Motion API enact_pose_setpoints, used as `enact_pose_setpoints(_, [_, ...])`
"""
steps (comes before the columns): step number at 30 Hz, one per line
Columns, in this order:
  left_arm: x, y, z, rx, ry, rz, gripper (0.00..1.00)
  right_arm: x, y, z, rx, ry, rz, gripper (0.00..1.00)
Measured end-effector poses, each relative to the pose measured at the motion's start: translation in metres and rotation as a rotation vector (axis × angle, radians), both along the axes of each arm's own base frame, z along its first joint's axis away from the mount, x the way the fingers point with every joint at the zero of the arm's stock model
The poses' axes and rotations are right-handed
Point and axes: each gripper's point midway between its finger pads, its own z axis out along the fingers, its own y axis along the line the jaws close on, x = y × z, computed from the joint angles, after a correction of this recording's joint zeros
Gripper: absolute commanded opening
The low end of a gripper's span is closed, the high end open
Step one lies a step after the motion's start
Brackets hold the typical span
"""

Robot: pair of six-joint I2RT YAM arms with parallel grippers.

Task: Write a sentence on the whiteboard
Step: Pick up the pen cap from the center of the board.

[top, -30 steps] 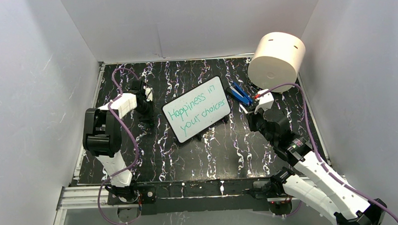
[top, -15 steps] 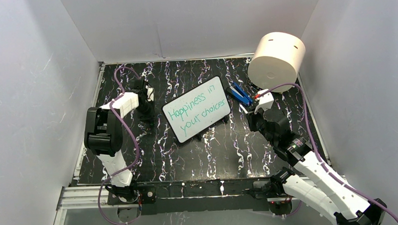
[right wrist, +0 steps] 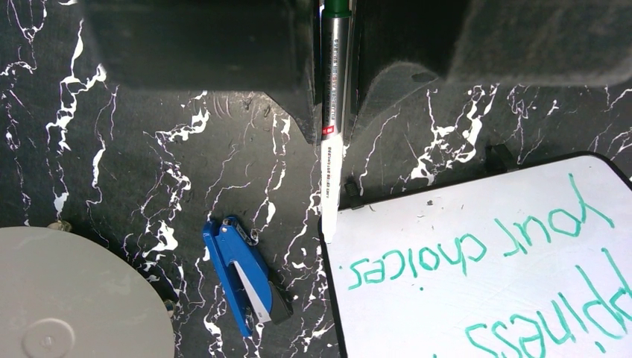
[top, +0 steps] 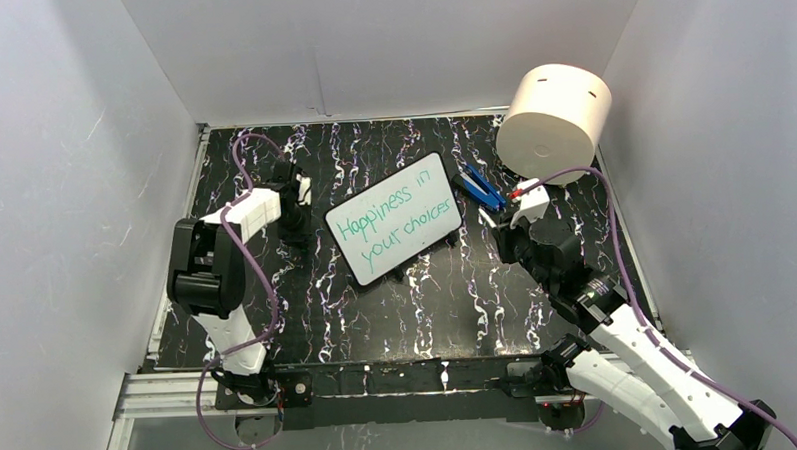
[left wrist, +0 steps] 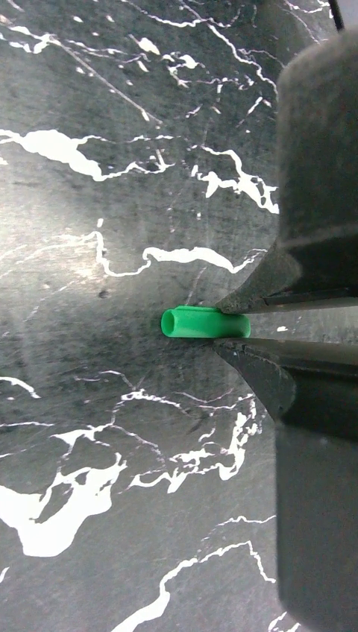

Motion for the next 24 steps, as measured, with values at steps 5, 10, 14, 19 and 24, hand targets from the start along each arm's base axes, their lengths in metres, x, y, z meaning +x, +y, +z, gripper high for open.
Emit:
enact_pose_setpoints(5, [-0.009, 0.001, 0.011, 0.003, -0.026, -0.004, 0.00, -0.003, 0.004, 0.000, 0.009, 0.004, 0.024, 0.00])
enact_pose_setpoints(10, [-0.009, 0.003, 0.045, 0.000, -0.127, 0.000, 0.00, -0.006, 0.008, 0.000, 0.018, 0.013, 0.055, 0.00])
enact_pose_setpoints(14, [-0.005, 0.003, 0.080, -0.017, -0.240, -0.003, 0.00, -0.008, 0.012, 0.001, 0.029, 0.013, 0.078, 0.00])
enact_pose_setpoints(19, [-0.011, 0.001, 0.109, -0.020, -0.335, -0.024, 0.00, -0.012, 0.019, 0.002, 0.049, 0.022, 0.120, 0.00])
enact_pose_setpoints(24, [-0.022, -0.015, 0.152, -0.020, -0.481, -0.121, 0.00, -0.017, 0.028, 0.007, 0.071, 0.024, 0.170, 0.00])
